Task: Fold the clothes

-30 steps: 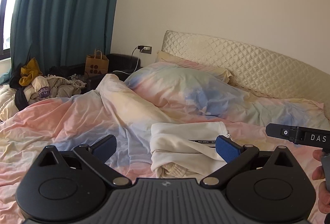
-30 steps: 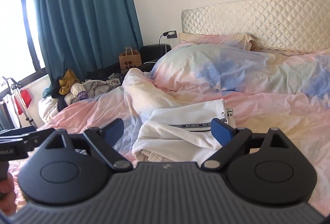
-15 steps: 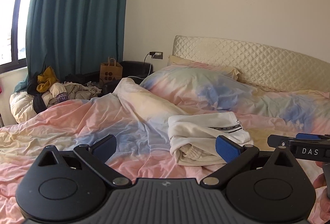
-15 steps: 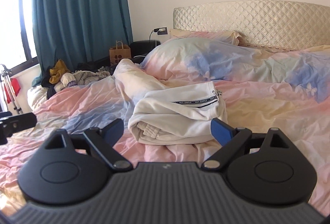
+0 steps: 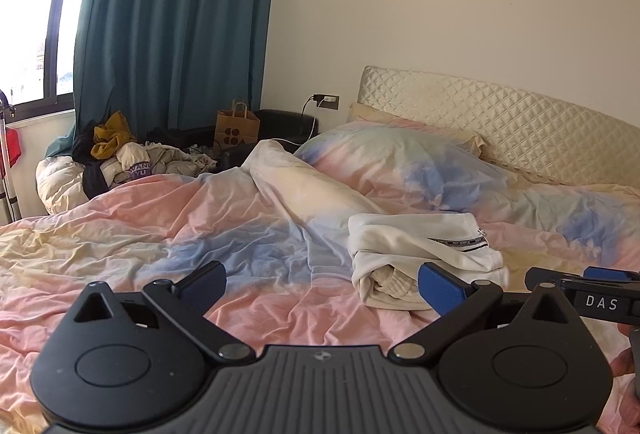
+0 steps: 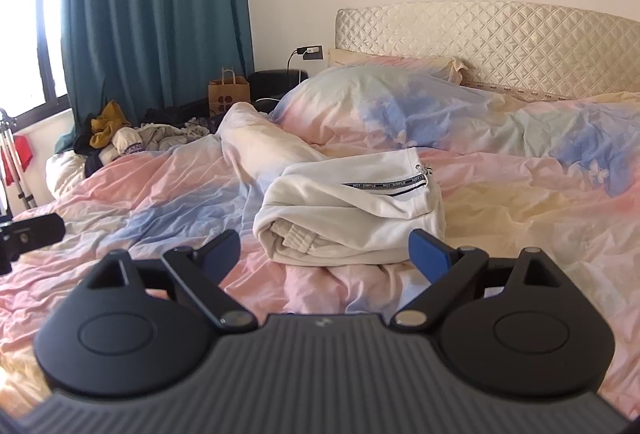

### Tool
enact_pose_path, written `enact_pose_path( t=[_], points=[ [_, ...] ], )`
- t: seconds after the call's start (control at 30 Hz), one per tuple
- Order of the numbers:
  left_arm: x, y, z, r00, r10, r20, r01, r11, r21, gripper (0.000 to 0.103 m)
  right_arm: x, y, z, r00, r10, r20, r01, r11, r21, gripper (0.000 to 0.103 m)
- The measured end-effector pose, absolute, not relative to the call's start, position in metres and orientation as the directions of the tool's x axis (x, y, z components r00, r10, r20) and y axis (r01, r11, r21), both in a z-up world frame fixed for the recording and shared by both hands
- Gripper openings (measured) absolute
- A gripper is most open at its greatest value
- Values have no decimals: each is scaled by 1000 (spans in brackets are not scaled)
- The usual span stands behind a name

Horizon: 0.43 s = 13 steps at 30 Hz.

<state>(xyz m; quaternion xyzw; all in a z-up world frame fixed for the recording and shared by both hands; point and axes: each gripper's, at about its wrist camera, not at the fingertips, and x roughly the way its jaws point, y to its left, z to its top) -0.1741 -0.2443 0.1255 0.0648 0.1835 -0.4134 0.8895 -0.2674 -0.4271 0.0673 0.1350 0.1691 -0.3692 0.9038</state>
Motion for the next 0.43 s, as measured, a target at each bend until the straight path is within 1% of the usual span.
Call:
enact_pose_path(
  t=[0.23,0.43],
  points=[
    [-174,-244,124,589,-711,-384,762,646,-29,103,-267,-424,66,663,-624,-413,718,687,115,92],
    [-180,-245,127,591,-717,-370,769,639,-12,103,-266,-422,65,661,-623,-418,718,687,112,92]
  ],
)
